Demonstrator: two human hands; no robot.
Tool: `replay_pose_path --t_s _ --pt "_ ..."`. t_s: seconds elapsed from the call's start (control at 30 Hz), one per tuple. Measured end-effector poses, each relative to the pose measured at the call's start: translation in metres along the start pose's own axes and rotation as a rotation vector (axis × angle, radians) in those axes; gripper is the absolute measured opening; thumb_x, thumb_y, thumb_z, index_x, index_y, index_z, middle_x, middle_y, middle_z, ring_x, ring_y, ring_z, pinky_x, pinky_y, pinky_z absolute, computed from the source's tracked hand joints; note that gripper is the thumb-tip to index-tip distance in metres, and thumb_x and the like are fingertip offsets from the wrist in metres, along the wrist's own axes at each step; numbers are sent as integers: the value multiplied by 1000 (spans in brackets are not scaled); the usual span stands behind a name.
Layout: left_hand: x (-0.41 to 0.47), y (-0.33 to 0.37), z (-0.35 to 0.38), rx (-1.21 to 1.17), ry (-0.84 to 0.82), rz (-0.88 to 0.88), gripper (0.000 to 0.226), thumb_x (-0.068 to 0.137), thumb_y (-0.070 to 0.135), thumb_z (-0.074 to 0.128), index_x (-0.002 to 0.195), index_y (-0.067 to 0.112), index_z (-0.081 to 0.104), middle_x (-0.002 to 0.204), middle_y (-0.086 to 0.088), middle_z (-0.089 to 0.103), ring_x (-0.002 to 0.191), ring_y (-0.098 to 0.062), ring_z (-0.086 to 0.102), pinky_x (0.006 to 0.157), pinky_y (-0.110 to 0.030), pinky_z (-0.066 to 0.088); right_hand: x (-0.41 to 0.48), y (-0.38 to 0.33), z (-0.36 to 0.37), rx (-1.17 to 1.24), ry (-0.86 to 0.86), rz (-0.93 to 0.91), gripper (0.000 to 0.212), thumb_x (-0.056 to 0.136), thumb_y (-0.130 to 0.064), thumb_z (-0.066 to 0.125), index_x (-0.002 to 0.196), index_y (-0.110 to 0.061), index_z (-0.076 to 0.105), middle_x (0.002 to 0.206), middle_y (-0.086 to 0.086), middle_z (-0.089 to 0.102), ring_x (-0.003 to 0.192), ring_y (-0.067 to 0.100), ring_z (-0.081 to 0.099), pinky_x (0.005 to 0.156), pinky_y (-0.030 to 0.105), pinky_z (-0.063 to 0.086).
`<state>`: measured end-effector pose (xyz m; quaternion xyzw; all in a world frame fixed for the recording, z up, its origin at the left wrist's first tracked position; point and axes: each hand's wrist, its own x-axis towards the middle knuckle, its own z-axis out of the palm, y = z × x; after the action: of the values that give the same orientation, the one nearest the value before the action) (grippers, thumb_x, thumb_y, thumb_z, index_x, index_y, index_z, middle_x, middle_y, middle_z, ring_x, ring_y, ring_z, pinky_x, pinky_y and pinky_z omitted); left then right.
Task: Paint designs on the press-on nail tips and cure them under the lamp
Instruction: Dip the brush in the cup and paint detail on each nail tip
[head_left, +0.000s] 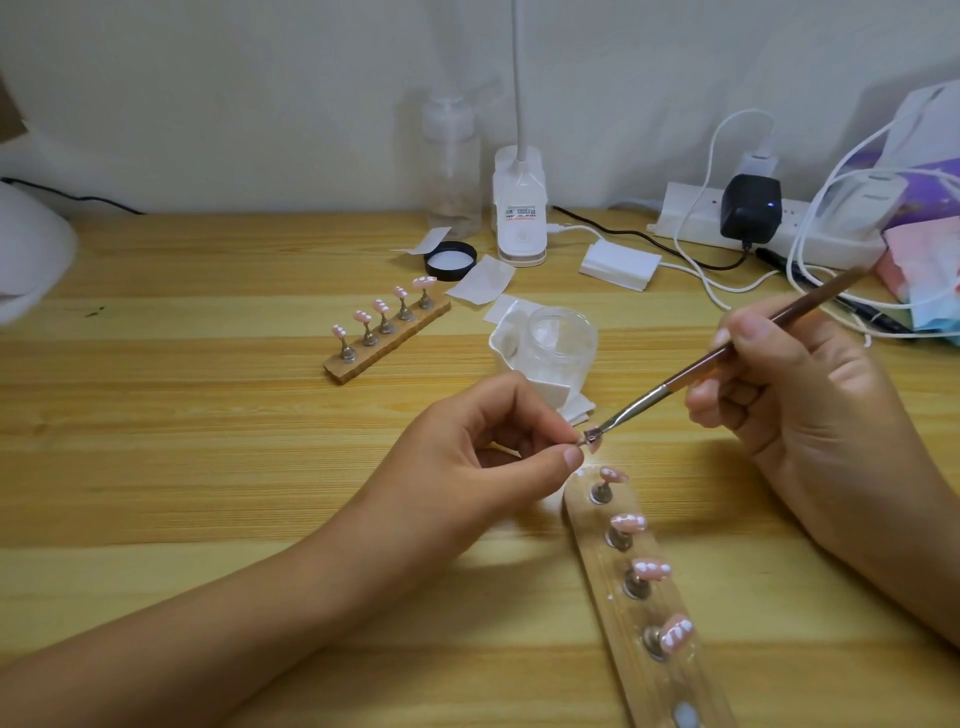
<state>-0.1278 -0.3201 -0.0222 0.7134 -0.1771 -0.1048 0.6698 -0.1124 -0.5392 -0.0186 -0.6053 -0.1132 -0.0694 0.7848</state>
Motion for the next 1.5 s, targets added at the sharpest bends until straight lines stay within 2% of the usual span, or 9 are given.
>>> replay_pose_path --t_s 0.2,0.33,0.6,0.83,1.0,1.13,1.27,1.33,1.5 --pt "0 1 0 -36 -7 -11 11 76 17 70 74 27 68 68 13 62 65 -4 54 62 -15 44 2 2 -4 12 75 -8 7 87 -25 62 81 -24 63 62 -3 66 56 10 64 55 19 52" --pt "0 1 0 -38 -4 -16 10 76 18 70 74 28 68 70 12 64 64 -4 55 62 -16 45 1 1 -1 22 1 -1 29 91 -17 51 71 -30 68 61 -4 66 55 10 64 54 19 51" --pt "0 -2 -1 -67 -4 0 15 78 15 70 73 29 68 67 13 64 63 -3 57 62 -14 46 3 4 -6 -11 124 -3 4 88 -21 55 87 -17 56 63 -4 66 57 11 65 57 20 53" --pt "1 2 -2 -197 14 -35 20 76 11 74 83 30 73 81 4 72 77 -9 68 69 -17 52 4 0 -4 102 170 17 18 99 -12 47 84 -15 54 64 -7 64 59 7 63 59 18 52" --pt "-3 8 -1 -203 -67 1 19 75 13 78 75 30 70 80 6 70 83 -11 68 72 -16 50 5 -3 -1 105 194 40 25 101 -9 44 80 -15 57 61 -6 63 58 7 63 59 18 52" --pt "-16 15 4 62 -88 186 9 75 31 78 76 31 68 79 10 55 72 -11 48 68 -22 39 4 -4 -1 103 176 46 21 102 -9 43 84 -12 54 61 -5 64 58 7 63 59 18 52" --pt "-30 17 16 519 -227 509 8 82 33 74 79 26 74 80 23 44 79 5 45 74 -8 33 5 -4 -3 91 184 56 21 102 -10 44 84 -12 55 60 -4 64 59 8 64 59 18 52" --pt "-35 15 23 586 -263 551 14 85 32 73 79 20 76 82 23 50 81 8 43 79 -6 31 5 -3 -3 86 180 59 21 102 -10 44 84 -12 56 61 -4 64 60 8 64 59 18 52" --pt "-37 8 32 630 -286 587 24 90 35 67 76 18 79 74 6 66 76 -4 54 82 -11 39 4 -3 -4 70 165 68 20 101 -12 46 85 -12 57 63 -3 65 61 10 64 60 19 52"
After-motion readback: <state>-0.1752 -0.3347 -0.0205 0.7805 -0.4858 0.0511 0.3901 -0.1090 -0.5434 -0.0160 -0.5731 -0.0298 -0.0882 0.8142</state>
